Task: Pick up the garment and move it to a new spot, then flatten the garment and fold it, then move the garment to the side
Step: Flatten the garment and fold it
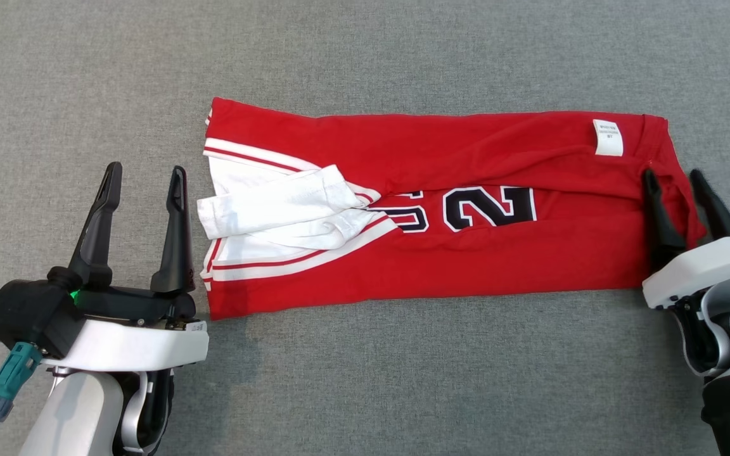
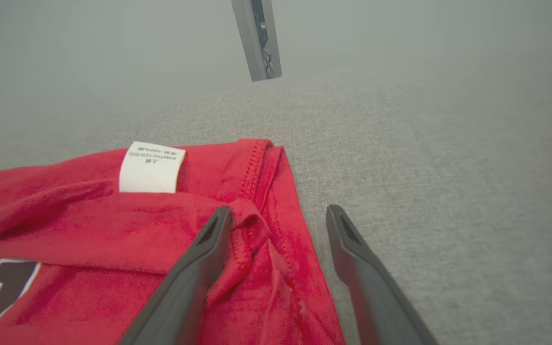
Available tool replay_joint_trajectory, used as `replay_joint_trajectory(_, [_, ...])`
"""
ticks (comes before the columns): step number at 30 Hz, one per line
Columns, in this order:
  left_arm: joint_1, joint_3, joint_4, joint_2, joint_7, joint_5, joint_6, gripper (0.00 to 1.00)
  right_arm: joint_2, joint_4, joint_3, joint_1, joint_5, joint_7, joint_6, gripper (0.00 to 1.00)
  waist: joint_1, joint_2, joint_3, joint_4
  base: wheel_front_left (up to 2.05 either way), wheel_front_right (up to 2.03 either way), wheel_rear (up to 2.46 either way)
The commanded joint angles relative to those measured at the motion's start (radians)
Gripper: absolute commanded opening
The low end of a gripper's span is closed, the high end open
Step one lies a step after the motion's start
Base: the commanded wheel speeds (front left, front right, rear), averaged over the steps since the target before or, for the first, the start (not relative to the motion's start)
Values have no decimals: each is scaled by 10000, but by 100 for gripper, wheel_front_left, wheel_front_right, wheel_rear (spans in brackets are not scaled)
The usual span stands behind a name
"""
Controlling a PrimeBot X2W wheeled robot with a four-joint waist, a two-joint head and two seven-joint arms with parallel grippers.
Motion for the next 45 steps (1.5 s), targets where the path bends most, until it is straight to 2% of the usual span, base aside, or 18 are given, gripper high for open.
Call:
replay_joint_trajectory(1, [-169, 35, 15, -4, -32, 27, -48, 100, -51, 136, 94, -51, 153, 72, 0, 100, 0, 0, 29, 15, 0, 0, 0])
replay_joint_trajectory(5, [-220, 88, 81, -131, -33, -31, -177, 100, 168, 499, 608, 150, 991, 248, 0, 100, 0, 0, 47, 24, 0, 0, 0])
replay_joint_trajectory(6, [-234, 108, 78, -143, -33, -8, -203, 100, 158, 506, 723, 239, 1117, 228, 2, 94, 0, 0, 46, 17, 0, 0, 0])
replay_joint_trajectory(7, [-233, 120, 77, -163, -33, 9, -201, 100, 132, 547, 814, 335, 1243, 222, 2, 55, 0, 0, 42, 7, 0, 0, 0])
replay_joint_trajectory(8, [-223, 131, 67, -178, -33, 20, -218, 100, 154, 576, 915, 433, 1402, 230, 2, 37, 0, 0, 40, -13, 0, 0, 0])
replay_joint_trajectory(9, [-221, 132, 52, -177, -33, 34, -219, 100, 150, 582, 1028, 497, 1487, 193, 2, 0, 0, 0, 41, -43, 0, 0, 0])
replay_joint_trajectory(12, [-206, 166, 33, -171, -33, 73, -238, 100, 57, 695, 1215, 574, 1599, 33, 0, 0, 0, 0, 43, -129, 0, 0, 0])
replay_joint_trajectory(17, [-136, 207, 14, -136, -33, 101, -220, 100, -310, 791, 867, 470, 1648, -650, -15, 0, 0, 0, 5, -262, 0, 0, 0])
replay_joint_trajectory(25, [-31, 236, -51, -150, -33, 84, -134, 100, -1091, 610, -649, 707, 1523, -1182, -11, 0, 0, 0, -104, -349, 0, 0, 0])
replay_joint_trajectory(27, [-12, 260, -83, -139, -33, 73, -122, 100, -1107, 486, -891, 754, 1488, -1206, -5, 0, 0, 0, -120, -386, 0, 0, 0])
replay_joint_trajectory(29, [37, 286, -100, -116, -33, 60, -102, 100, -830, 145, -883, 646, 1736, -1190, -3, 0, 0, 0, -151, -440, 0, 0, 0])
replay_joint_trajectory(32, [139, 309, -118, -62, -10, 72, -50, 100, -444, -896, -511, 495, 2056, -938, 0, 0, 0, 0, -229, -557, 0, 0, 0])
replay_joint_trajectory(36, [133, 247, -146, -17, 69, 91, -42, 100, 86, -2621, 345, 459, 1832, -337, 0, 0, 0, 0, -340, -629, 0, 0, 0])
replay_joint_trajectory(39, [112, 196, -129, -13, 91, 99, -46, 100, 326, -3344, 748, 386, 1610, 1, 0, 0, 0, 0, -394, -616, 0, 0, 0])
replay_joint_trajectory(43, [16, 48, -100, -58, 147, 99, -113, 100, 944, -4354, 2034, 162, 1267, 625, 0, 0, 0, 0, -457, -461, 0, 0, 0])
replay_joint_trajectory(45, [-40, -82, -23, -122, 144, 58, -212, 100, 1204, -4361, 2993, -78, 1103, 885, 0, 0, 0, 0, -451, -262, 0, 0, 0])
